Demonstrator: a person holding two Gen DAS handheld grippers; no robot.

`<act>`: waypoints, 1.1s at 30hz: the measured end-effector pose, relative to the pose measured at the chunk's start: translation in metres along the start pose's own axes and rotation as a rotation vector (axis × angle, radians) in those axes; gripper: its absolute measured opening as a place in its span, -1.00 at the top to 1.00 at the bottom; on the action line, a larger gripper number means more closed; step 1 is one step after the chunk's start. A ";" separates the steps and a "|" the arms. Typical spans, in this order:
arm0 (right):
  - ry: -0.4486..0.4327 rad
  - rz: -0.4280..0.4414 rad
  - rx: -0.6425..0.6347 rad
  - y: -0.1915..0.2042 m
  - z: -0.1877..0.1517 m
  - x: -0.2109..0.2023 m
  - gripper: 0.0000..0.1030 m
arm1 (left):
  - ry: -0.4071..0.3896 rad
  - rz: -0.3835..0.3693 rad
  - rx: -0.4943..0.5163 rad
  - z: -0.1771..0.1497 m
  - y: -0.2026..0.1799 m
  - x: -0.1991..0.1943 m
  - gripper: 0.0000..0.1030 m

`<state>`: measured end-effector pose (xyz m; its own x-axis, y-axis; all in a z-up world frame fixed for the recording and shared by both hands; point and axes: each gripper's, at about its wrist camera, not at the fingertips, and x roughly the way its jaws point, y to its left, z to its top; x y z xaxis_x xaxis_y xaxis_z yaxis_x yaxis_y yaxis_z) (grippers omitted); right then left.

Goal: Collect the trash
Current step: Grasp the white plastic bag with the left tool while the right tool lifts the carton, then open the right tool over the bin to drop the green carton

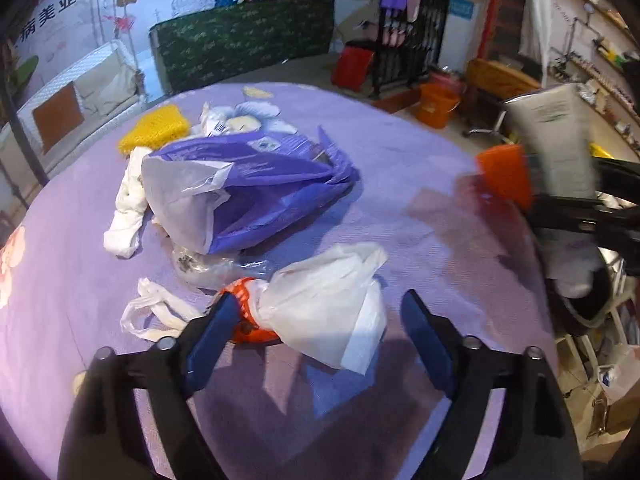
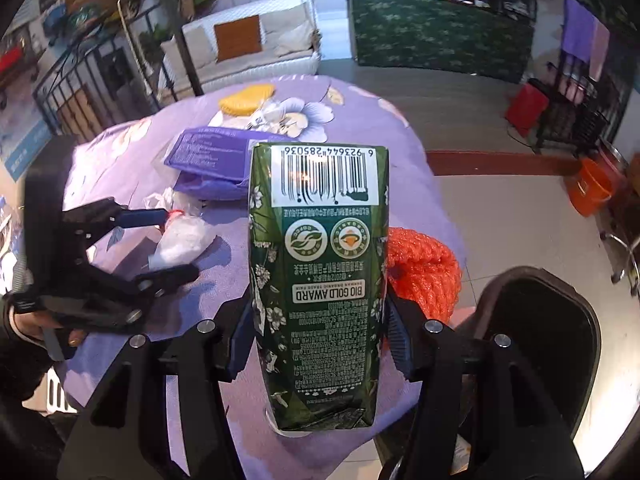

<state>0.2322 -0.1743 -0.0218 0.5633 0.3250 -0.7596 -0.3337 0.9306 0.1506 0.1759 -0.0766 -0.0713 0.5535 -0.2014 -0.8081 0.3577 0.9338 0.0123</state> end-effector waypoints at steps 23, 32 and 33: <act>-0.221 -0.088 0.348 -0.044 -0.076 -0.064 -0.09 | -0.211 -0.149 -0.278 -0.031 0.010 -0.095 0.86; -0.180 -0.295 0.414 -0.088 -0.096 -0.078 -0.09 | -0.248 -0.416 -0.160 -0.005 -0.064 -0.118 0.86; -0.152 -0.340 0.409 -0.094 -0.098 -0.072 -0.09 | -0.247 -0.433 -0.147 -0.003 -0.071 -0.117 0.86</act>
<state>0.1493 -0.3016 -0.0429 0.7010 -0.0130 -0.7131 0.1902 0.9670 0.1694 0.0830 -0.1184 0.0208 0.5454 -0.6258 -0.5576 0.4937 0.7774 -0.3897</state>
